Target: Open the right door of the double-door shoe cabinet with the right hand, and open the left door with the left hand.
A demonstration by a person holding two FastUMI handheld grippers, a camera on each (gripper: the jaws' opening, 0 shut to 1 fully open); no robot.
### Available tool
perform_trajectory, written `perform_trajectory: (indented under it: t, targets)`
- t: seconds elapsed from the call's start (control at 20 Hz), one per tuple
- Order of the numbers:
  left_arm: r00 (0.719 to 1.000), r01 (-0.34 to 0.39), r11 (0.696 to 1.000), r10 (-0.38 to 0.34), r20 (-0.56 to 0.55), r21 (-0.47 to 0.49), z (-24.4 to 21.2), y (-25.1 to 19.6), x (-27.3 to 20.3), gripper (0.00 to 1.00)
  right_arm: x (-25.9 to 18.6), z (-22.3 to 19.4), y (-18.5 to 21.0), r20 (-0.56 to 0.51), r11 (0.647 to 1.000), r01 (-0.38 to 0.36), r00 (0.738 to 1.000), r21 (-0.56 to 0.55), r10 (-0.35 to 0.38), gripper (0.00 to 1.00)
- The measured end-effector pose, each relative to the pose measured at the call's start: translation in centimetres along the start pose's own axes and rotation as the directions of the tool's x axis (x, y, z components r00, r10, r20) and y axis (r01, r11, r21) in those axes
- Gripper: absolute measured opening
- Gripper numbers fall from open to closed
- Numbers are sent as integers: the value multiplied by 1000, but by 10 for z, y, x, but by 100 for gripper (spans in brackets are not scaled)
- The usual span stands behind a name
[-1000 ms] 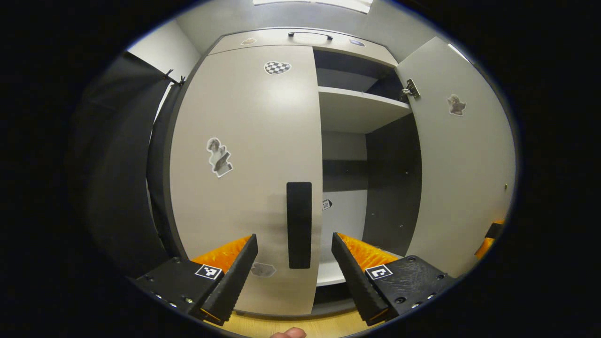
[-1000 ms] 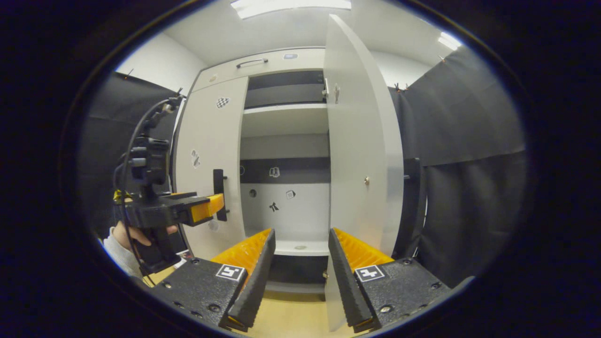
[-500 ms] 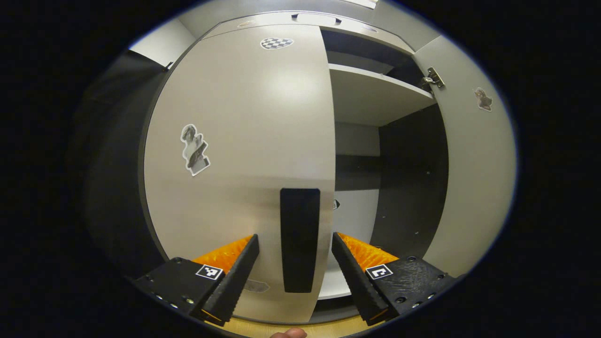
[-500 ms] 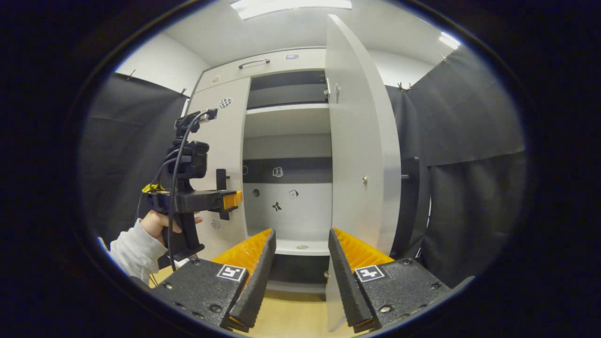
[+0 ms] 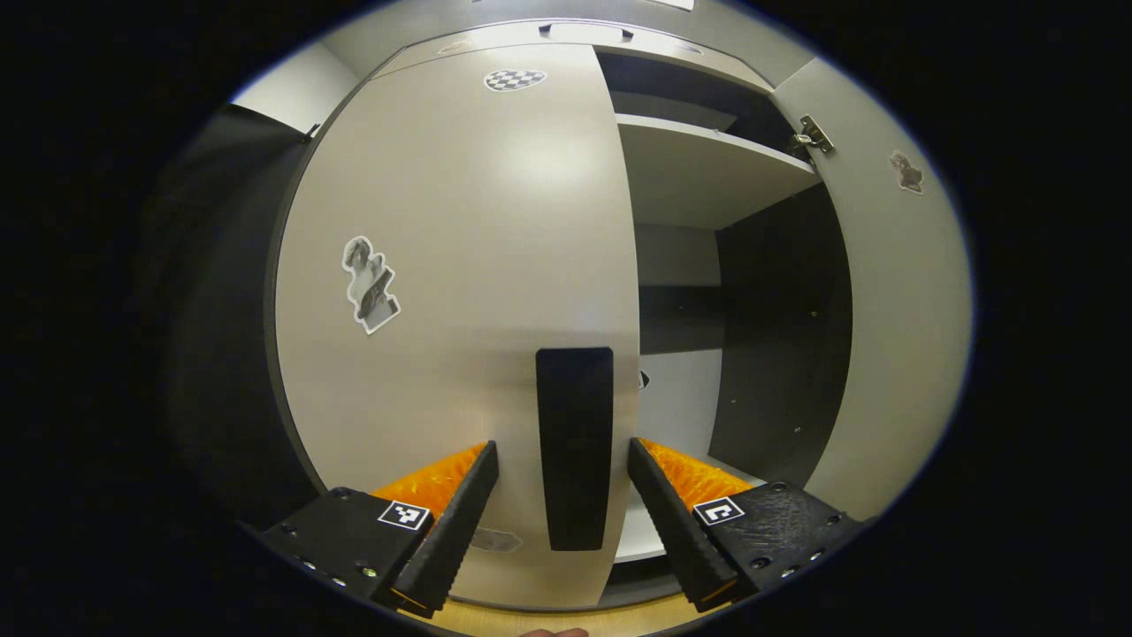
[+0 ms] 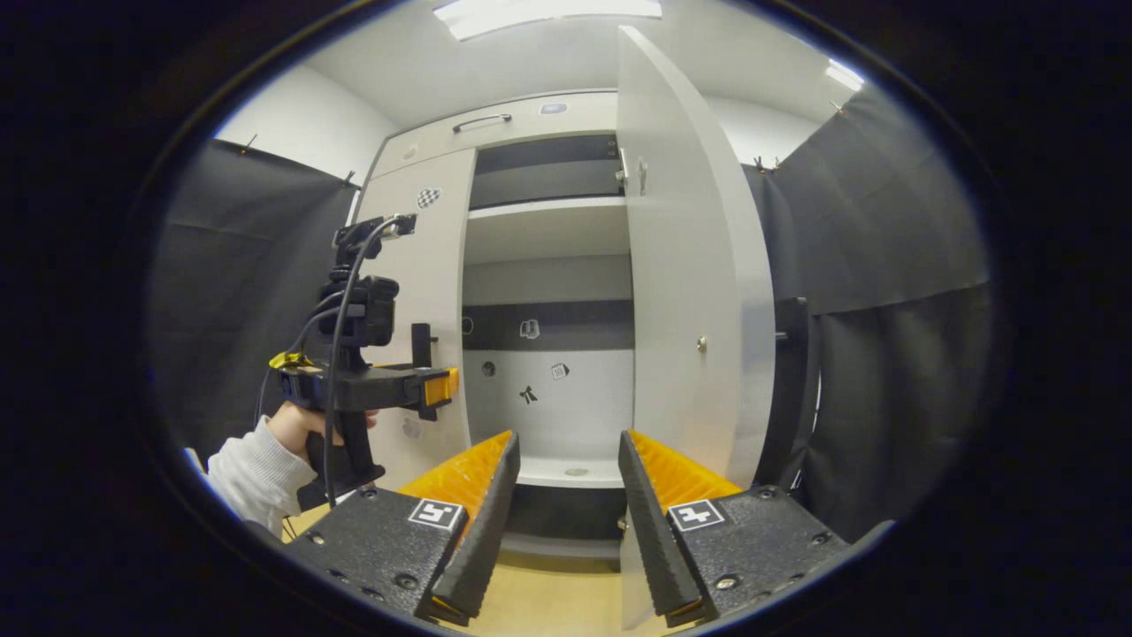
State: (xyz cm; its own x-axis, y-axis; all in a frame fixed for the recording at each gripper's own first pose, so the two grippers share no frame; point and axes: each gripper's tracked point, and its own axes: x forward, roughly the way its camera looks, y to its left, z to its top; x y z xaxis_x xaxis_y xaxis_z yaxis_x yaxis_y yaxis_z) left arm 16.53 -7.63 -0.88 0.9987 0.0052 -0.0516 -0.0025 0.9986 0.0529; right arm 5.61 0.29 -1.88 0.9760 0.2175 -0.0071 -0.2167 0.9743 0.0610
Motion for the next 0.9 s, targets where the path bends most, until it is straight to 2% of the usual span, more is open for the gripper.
perform_trajectory:
  t: [0.2,0.35,0.4,0.45,0.5,0.55,0.75,0.9]
  targets:
    - [1000,2,1000,-2,5,-1,0,1,0,93,1,-1,0,-4,1000,-1,1000,-10,1,72]
    - [1000,28,999,-28,0,-34,-1,3,-1,62,2,-1,1,-1,1000,-5,1000,-3,5,71]
    - [997,77,996,-77,0,-52,-1,-9,-6,61,2,-1,1,-2,1000,-6,1000,-2,6,71]
    - [997,72,996,-72,3,-46,0,-9,-2,51,2,-2,1,-2,1000,-8,1000,-3,8,72]
    - [998,61,998,-61,7,-12,0,-9,-6,26,3,-2,1,-3,1000,-5,1000,-4,5,71]
    - [998,62,998,-63,19,12,2,-9,-4,18,2,-3,1,-4,1000,-5,1000,-2,5,71]
    - [997,79,997,-79,26,-3,-1,-9,-5,6,3,-3,1,-2,1000,-8,1000,8,8,72]
    - [996,81,997,-81,29,-2,-1,-8,-9,6,4,-3,0,-6,1000,-3,1000,7,3,71]
